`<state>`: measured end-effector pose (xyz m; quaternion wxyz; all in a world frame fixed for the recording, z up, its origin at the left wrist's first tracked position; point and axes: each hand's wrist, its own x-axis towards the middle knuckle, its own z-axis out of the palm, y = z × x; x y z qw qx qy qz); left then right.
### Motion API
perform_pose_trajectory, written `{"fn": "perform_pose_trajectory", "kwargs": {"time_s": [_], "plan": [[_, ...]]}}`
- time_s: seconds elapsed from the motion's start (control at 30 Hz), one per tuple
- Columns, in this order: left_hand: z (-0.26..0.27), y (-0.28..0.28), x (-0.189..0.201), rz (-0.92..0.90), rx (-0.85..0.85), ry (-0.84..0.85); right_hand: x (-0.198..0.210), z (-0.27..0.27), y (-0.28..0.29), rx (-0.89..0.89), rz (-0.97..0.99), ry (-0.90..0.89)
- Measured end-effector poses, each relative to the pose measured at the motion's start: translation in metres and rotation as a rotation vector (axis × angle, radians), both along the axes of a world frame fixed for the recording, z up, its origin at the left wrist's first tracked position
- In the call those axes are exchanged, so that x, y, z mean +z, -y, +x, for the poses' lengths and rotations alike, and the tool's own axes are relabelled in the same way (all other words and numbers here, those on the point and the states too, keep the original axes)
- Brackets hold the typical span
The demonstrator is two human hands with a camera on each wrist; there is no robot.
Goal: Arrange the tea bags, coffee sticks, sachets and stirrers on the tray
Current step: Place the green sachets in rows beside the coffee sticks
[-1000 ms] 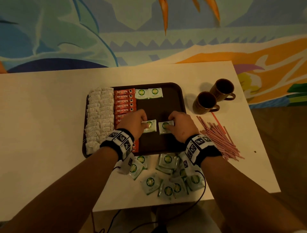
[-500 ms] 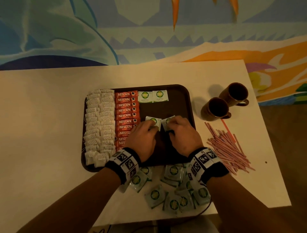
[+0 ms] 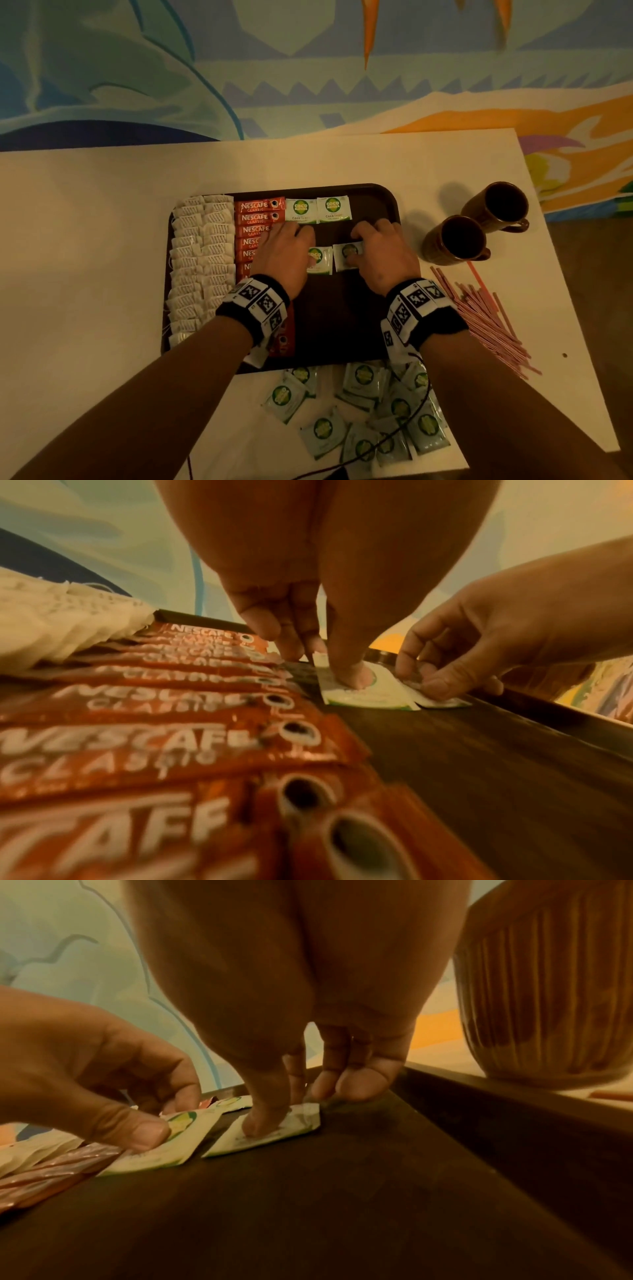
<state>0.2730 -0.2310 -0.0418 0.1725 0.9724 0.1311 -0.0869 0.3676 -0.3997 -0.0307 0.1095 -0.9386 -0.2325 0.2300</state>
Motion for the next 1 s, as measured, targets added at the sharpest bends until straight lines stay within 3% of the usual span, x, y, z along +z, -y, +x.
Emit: {"fn": "perform_pose_trajectory", "kwargs": {"time_s": [0.17, 0.4, 1.0], "plan": [[0.012, -0.018, 0.001, -0.023, 0.068, 0.054, 0.007, 0.014, -0.008, 0.054, -0.103, -0.027], [0.027, -0.032, -0.001, -0.018, 0.096, 0.101, 0.007, 0.03, -0.028, -0.066, 0.132, -0.016], [0.037, -0.03, -0.001, -0.092, 0.114, 0.077, -0.007, 0.039, -0.048, -0.102, 0.225, 0.004]]}}
